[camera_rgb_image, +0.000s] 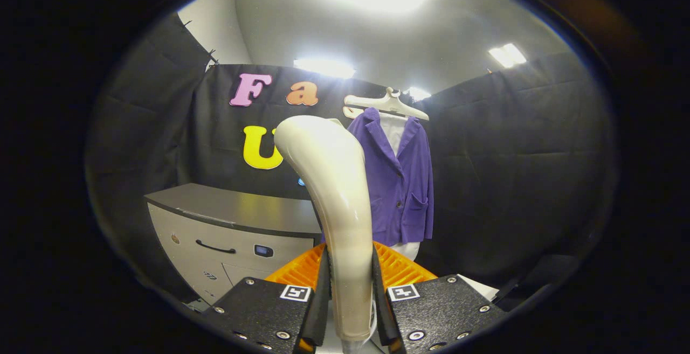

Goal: Iron the clothes twice with a garment steamer, once on the left side and once on the right side.

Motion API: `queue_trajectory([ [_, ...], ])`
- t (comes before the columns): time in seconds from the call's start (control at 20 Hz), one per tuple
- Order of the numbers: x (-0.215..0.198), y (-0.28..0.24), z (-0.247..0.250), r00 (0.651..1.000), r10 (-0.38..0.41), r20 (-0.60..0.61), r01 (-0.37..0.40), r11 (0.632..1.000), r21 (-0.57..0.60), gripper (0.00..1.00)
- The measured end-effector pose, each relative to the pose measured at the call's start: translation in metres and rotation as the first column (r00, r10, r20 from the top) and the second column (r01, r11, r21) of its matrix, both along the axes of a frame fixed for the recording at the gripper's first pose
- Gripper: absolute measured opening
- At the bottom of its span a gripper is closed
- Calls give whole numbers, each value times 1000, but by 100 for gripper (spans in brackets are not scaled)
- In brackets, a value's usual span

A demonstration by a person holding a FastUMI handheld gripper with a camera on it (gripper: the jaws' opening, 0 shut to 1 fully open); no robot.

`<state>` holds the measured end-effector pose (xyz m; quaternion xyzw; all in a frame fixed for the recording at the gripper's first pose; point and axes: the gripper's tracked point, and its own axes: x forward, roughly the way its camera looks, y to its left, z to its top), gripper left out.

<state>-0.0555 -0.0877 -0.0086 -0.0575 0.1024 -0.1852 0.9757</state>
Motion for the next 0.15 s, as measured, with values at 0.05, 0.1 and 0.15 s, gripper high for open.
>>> queue_trajectory([
  [0.05, -1, 0, 0, 1000, -1, 1, 1, 1000, -3, 37],
  [0.1, 0, 0, -1, 1000, 2, -2, -2, 1000, -5, 37],
  [0.15, 0, 0, -2, 1000, 5, -5, -5, 1000, -7, 37],
])
